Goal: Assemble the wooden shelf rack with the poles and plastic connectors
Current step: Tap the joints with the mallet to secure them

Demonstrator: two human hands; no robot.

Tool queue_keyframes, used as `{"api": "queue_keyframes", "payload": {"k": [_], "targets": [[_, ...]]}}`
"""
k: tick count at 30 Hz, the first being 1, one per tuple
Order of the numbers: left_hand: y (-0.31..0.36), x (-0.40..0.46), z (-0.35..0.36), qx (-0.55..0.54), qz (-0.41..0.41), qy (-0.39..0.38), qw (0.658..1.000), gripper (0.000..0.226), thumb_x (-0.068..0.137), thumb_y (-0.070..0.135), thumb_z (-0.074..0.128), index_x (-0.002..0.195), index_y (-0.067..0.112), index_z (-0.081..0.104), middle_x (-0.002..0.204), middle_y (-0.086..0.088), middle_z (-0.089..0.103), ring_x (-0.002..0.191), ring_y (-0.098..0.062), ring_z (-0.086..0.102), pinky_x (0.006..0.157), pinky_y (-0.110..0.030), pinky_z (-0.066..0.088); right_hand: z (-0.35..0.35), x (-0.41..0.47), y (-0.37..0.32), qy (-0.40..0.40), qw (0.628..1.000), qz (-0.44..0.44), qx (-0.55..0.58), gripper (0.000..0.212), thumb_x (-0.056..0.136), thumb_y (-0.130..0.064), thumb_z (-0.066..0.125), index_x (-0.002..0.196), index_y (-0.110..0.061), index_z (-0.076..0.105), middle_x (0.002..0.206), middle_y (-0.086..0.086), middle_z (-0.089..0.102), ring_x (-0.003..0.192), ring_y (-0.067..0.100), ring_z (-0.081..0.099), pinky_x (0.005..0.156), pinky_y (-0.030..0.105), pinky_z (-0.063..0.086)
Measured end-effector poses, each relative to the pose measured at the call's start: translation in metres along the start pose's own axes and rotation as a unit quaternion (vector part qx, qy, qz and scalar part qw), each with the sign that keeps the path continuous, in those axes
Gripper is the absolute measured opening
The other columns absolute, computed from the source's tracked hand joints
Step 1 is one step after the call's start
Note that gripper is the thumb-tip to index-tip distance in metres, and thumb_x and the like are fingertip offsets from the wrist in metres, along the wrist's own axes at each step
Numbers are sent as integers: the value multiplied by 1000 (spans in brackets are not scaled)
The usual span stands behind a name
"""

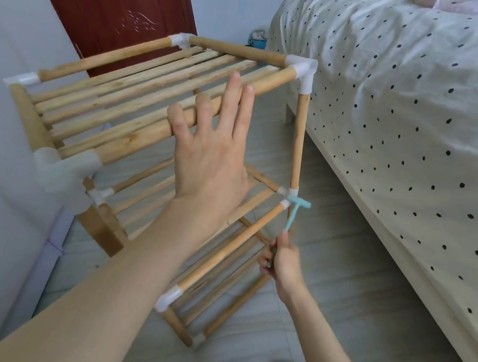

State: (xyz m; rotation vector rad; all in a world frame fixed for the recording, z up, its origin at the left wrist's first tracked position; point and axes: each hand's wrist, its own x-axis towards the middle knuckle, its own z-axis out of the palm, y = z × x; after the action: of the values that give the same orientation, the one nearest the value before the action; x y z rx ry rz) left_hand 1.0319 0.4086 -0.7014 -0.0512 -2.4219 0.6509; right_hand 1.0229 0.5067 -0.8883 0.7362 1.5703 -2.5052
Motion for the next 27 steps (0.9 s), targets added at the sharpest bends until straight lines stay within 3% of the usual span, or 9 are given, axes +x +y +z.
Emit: {"api": "queue_keyframes", "payload": {"k": [4,8,11,14,18,21,24,27], "targets": [[5,5,2,3,-4,-1,1000,99,77,38,59,149,10,-2,157,-9,2,128,-35,32,102,-55,28,-1,6,-3,126,989,-20,76,41,103,-34,22,68,-17,36,52,-2,36,47,14,35,45,24,29],[7,8,-1,2,-1,-18,1000,99,77,39,59,149,10,-2,157,-10,0,128,-36,31,103,-56,27,1,-4,4,-42,995,57,-72,37,103,-32,23,72,-17,35,48,-4,30,42,11,28,42,24,24],[8,20,-4,-24,4,-68,997,100,76,42,58,149,12,-3,157,-13,-9,132,-37,23,106,-56,19,-8,-19,0,-38,996,48,-70,36,103,-32,24,73,-17,35,48,-3,32,42,12,29,43,23,25],[12,41,-11,-132,2,-145,981,100,76,39,59,149,20,-7,155,-13,-19,140,-39,2,110,-56,0,-14,-43,-7,-60,992,47,-96,34,103,-31,24,83,-12,43,55,2,41,47,14,36,48,26,31],[9,55,-37,-280,-3,-226,933,84,82,25,51,150,22,2,158,-6,-10,143,-33,-15,110,-54,-14,-6,-76,-12,-122,976,38,-177,36,103,-31,24,83,-12,46,61,5,53,50,13,48,48,24,41],[-8,37,-54,-325,25,-180,928,61,90,19,45,147,14,23,158,-7,8,145,-24,-1,117,-46,-1,12,-90,-13,-157,964,7,-212,36,103,-32,26,82,-12,49,75,8,61,59,14,53,56,26,45],[-38,10,-63,-325,38,-116,938,54,93,15,41,145,11,28,155,-4,22,143,-20,15,115,-38,16,30,-98,-12,-183,943,-37,-276,38,102,-35,27,103,-9,55,97,7,63,83,15,56,79,33,50],[-77,-13,-59,-316,50,-56,946,49,96,17,40,144,13,32,151,-2,31,138,-19,27,110,-36,26,46,-109,-8,-231,899,-98,-360,45,102,-38,26,117,-9,56,111,-1,59,100,10,52,88,23,41]]}}
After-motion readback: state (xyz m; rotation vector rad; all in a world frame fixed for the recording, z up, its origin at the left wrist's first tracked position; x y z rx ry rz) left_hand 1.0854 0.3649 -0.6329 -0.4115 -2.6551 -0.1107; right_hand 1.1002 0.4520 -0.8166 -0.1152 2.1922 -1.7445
